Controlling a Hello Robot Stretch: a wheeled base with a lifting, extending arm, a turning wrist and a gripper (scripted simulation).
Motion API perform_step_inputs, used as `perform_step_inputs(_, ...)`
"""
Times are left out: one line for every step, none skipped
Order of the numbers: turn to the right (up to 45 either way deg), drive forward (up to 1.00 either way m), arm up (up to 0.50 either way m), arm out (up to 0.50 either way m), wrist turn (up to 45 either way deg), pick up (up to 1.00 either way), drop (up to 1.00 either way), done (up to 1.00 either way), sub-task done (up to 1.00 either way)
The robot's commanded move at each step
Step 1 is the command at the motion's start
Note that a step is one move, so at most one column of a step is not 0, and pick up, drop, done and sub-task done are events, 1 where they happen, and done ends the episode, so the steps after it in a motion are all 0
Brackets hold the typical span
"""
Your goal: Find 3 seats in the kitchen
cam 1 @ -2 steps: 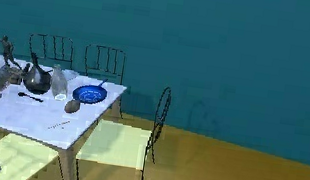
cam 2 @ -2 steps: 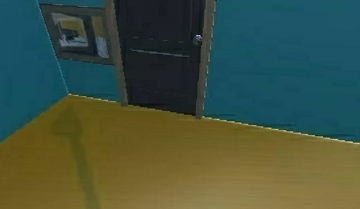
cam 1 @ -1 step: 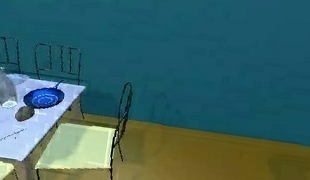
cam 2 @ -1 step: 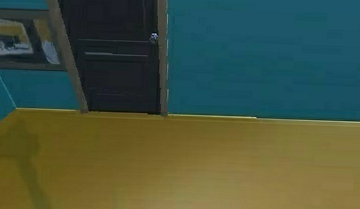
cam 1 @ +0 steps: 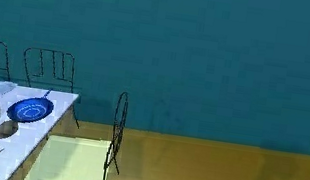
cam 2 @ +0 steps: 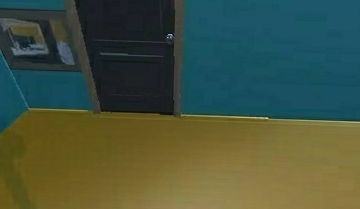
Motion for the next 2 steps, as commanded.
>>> perform_step_inputs(-21.0, 0.0, 0.0, 0.0, 0.0, 0.0, 0.0, 0.0, 0.0)
perform_step_inputs(0.0, 0.0, 0.0, 0.0, 0.0, 0.0, 0.0, 0.0, 1.0)
